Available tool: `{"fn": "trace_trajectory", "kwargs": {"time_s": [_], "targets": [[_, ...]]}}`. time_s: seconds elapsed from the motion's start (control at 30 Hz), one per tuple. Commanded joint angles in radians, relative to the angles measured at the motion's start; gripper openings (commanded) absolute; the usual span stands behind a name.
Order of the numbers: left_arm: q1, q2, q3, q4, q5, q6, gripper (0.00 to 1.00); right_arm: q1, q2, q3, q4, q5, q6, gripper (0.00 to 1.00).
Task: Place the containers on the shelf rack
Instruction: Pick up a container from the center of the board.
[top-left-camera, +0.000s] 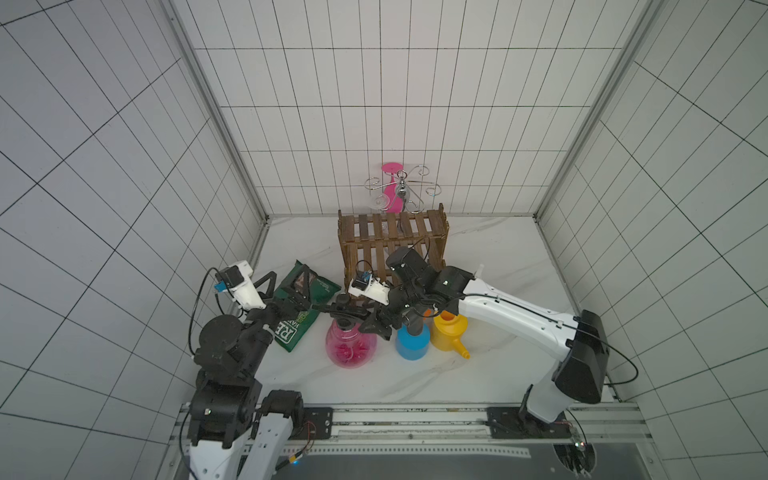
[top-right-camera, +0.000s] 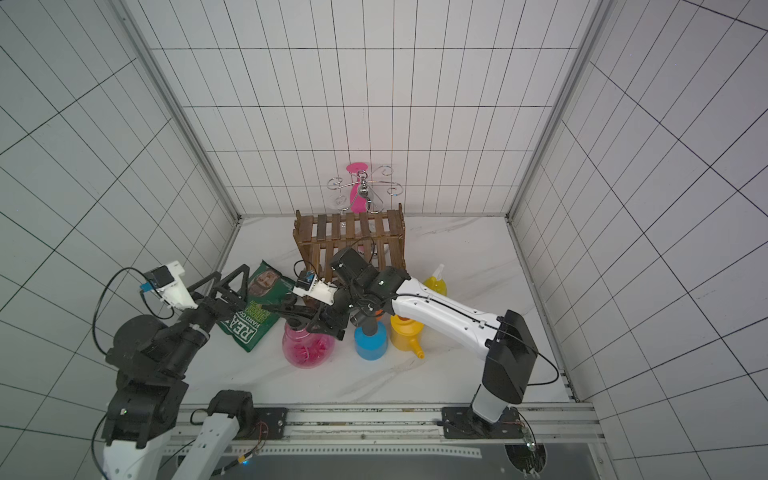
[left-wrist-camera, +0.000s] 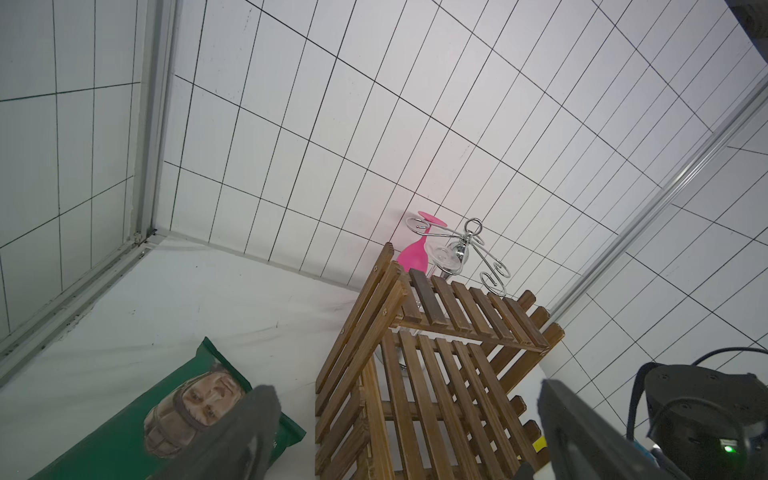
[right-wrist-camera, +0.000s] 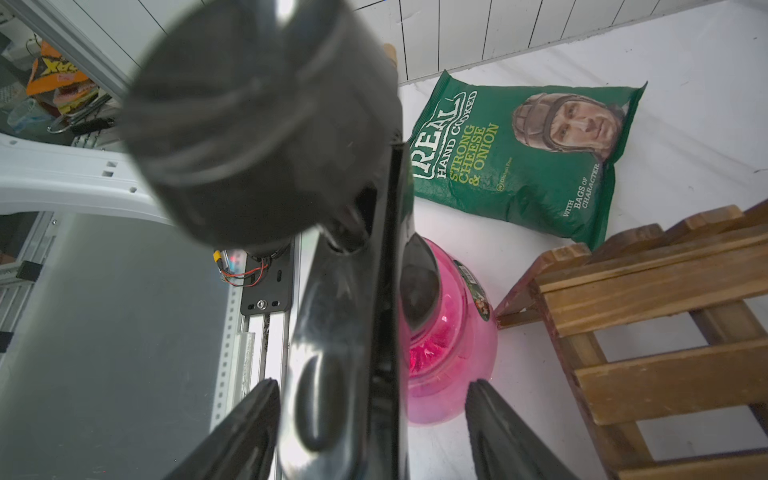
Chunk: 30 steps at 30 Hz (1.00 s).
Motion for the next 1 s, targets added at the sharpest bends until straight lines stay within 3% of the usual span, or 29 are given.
{"fn": "trace_trajectory", "kwargs": {"time_s": [0.0,0.47,0.73,0.97], "targets": [[0.006,-0.01,-0.006,-0.003,-0.003,0.018,0.99,0.016,0.005,0.011,-0.015,0.013,-0.031,0.69],[0.014,-0.011,-0.001,-0.011,-0.005,0.02,0.99,0.027,-0.033,-0.037,0.054,0.048,-0.042,0.44],[0.021,-0.011,0.005,-0.023,-0.013,0.024,0.99,0.032,-0.065,-0.068,0.112,0.046,-0.033,0.13],[0.034,-0.013,0.023,-0.05,-0.051,0.032,0.99,0.024,-0.113,-0.043,0.123,0.056,-0.012,0.0]]}}
